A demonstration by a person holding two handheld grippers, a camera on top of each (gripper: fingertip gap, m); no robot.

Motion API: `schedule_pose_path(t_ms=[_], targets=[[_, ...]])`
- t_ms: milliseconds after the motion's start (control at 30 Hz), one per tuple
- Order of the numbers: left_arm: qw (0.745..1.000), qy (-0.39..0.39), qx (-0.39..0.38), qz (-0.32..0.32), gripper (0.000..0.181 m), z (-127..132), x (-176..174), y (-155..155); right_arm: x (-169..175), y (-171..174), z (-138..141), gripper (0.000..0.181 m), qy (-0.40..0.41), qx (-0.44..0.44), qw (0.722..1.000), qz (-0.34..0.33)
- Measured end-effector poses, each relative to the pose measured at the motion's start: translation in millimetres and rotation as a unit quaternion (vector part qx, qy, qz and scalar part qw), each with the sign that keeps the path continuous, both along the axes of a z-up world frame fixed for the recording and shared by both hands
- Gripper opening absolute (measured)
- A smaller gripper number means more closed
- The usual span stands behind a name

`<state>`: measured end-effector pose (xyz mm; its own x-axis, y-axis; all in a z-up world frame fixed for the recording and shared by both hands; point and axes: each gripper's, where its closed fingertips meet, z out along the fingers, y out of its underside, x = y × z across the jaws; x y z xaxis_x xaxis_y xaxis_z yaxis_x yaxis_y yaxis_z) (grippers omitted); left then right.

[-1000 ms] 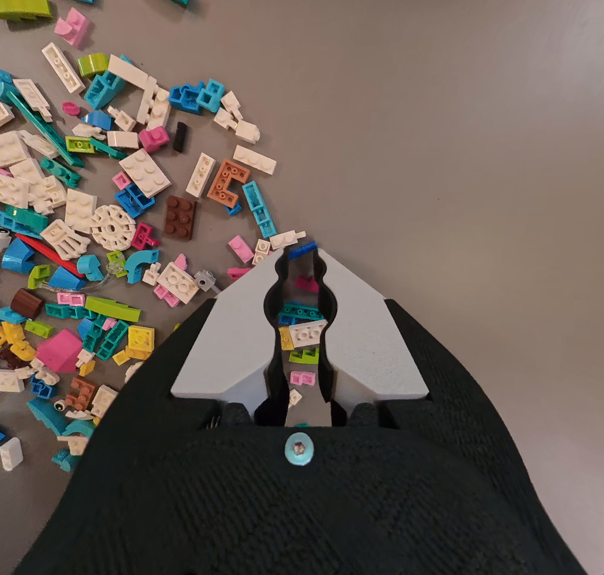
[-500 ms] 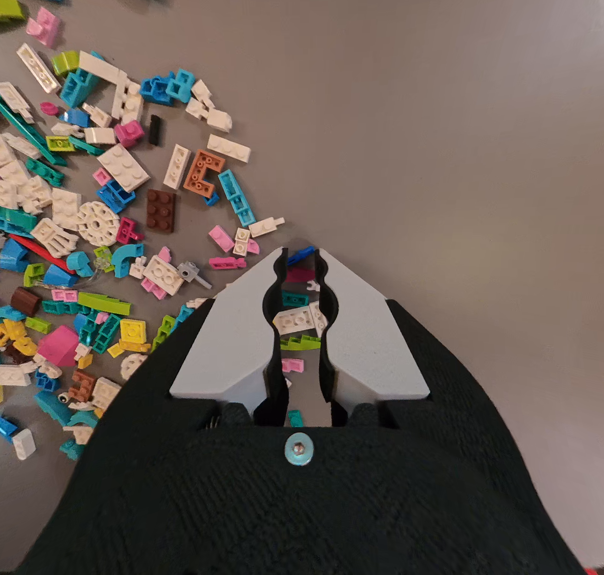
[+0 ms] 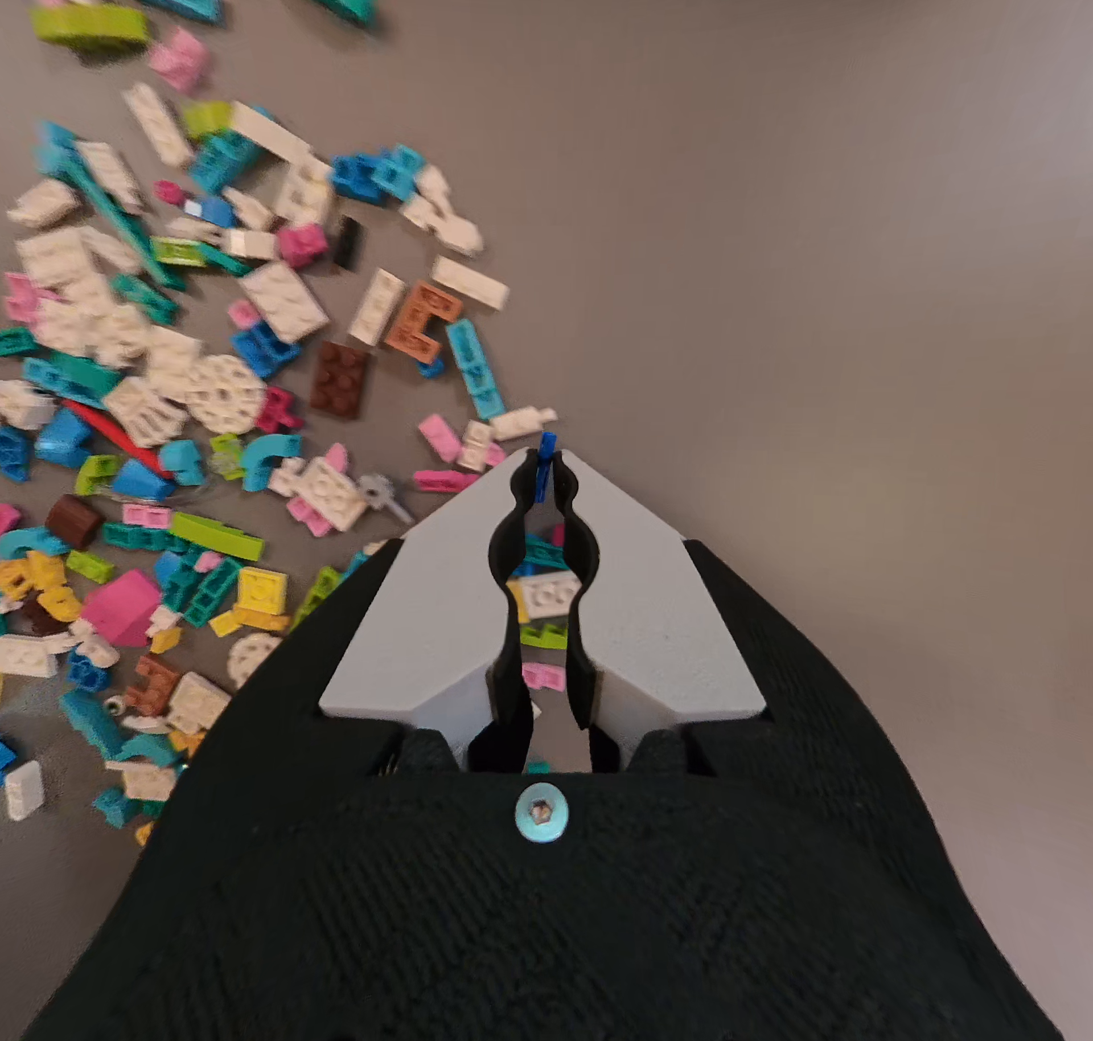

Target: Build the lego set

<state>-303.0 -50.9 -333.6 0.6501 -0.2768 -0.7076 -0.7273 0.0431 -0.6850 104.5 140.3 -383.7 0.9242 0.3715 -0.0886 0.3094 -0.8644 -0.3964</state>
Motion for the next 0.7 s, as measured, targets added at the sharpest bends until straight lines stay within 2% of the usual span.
schedule_pose_path(t_ms=[67, 167, 267, 367, 500, 600, 700], targets=[[1.0, -0.003, 0.002, 0.001, 0.018, 1, 0, 0, -25, 1, 18, 0.003, 0.026, 0.051, 0.998, 0.029], [1.0, -0.012, 0.0, 0.005, 0.019, 2, -1, 2, -103, -21, 50, 0.003, 0.099, 0.144, 0.975, 0.135], [1.0, -0.002, 0.008, 0.013, 0.019, 3, -2, 2, -197, -64, 79, 0.003, 0.19, 0.237, 0.923, 0.236], [0.999, 0.002, 0.025, 0.025, 0.019, 10, -7, 1, -282, -116, 102, 0.003, 0.29, 0.305, 0.858, 0.293], [0.997, -0.01, 0.043, 0.056, 0.018, 18, -23, 1, -357, -172, 127, 0.003, 0.397, 0.371, 0.787, 0.291], [0.995, -0.029, 0.062, 0.079, 0.018, 27, -37, -1, -386, -190, 146, 0.003, 0.447, 0.428, 0.739, 0.267], [0.991, -0.048, 0.079, 0.095, 0.018, 34, -49, -1, -404, -203, 151, 0.003, 0.449, 0.478, 0.704, 0.273]])
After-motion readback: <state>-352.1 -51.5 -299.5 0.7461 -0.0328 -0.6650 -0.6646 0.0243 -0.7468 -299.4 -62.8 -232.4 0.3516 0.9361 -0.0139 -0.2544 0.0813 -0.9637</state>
